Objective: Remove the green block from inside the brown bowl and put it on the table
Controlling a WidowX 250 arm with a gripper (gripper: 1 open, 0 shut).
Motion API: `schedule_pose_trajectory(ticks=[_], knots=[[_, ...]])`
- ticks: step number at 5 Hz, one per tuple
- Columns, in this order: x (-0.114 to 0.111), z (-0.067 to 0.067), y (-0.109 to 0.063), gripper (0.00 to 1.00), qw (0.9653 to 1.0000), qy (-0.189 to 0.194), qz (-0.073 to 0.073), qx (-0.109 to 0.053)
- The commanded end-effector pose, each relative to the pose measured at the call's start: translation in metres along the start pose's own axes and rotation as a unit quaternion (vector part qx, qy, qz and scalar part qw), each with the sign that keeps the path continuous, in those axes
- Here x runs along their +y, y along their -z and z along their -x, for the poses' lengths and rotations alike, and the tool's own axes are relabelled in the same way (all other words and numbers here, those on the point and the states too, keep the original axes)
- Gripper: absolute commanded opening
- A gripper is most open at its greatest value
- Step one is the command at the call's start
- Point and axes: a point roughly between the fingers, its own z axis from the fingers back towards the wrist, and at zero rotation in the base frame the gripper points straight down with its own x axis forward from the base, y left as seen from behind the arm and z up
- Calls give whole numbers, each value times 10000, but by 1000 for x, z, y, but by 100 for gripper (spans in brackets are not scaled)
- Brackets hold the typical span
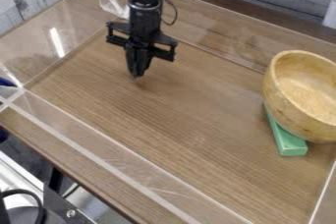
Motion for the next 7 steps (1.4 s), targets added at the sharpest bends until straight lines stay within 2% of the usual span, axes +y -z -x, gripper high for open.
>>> schedule_pose_trajectory(ticks=[1,2,3,4,5,7], knots=[[3,-8,-10,0,9996,43,30,-263],[6,-8,-4,0,9996,76,77,-249],[5,-12,4,0,9993,186,72,-311],[4,-13,4,100,9987,285,92,-418],[7,-18,4,100,9980,331,69,-531],[14,-34,1,100,9951,354,154,-909]])
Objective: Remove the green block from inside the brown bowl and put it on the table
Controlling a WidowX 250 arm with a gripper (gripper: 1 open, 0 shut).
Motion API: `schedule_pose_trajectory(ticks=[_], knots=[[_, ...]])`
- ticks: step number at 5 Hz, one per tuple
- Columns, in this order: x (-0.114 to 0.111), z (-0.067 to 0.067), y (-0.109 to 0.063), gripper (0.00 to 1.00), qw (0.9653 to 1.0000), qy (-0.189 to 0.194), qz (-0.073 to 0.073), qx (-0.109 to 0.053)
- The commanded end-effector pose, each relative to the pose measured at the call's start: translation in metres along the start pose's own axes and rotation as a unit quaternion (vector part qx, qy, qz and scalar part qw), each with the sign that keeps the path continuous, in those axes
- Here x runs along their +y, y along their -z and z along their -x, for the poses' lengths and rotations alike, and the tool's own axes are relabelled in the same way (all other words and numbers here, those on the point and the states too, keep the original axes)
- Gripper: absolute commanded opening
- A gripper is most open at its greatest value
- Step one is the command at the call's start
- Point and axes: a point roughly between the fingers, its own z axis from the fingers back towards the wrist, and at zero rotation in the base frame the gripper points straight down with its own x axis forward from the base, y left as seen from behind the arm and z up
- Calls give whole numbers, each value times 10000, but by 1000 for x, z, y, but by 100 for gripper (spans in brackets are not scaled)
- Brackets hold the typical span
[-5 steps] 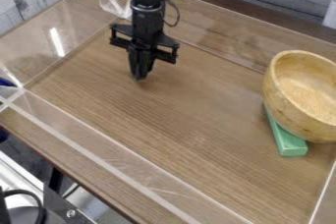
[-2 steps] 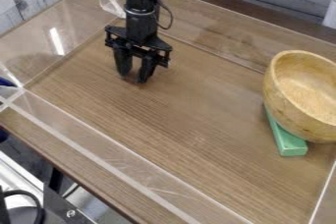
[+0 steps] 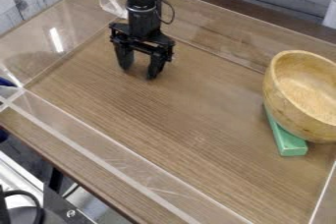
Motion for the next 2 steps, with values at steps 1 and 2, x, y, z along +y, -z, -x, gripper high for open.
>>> schedule_pose_trajectory(ticks=[1,2], knots=[[6,-11,-54,100,9990,-213,29,-404],[8,-8,-44,100,9991,-260,-1,-335]])
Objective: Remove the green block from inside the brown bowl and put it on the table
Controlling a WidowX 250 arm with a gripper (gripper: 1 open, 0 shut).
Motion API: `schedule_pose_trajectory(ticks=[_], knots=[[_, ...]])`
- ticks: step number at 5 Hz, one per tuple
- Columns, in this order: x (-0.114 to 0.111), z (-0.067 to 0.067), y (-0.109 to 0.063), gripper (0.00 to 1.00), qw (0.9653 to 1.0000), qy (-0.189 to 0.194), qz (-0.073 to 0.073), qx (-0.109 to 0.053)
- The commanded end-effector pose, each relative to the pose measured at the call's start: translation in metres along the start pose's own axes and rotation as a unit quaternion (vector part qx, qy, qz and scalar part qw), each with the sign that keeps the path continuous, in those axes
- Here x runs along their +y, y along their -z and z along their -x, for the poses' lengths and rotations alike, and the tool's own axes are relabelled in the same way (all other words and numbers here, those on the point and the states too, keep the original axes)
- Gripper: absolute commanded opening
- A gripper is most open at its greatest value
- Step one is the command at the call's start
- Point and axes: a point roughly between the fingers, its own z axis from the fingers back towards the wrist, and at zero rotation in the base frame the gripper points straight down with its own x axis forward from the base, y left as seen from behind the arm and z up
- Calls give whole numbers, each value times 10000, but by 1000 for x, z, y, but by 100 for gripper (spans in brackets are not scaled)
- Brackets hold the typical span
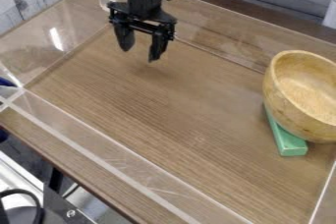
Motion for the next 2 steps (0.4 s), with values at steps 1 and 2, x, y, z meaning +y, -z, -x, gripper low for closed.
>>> schedule_pose_trajectory(ticks=[1,2], knots=[[8,-3,-4,100,9998,-113,-88,-164],[3,-12,6,100,9997,189,22,-156]])
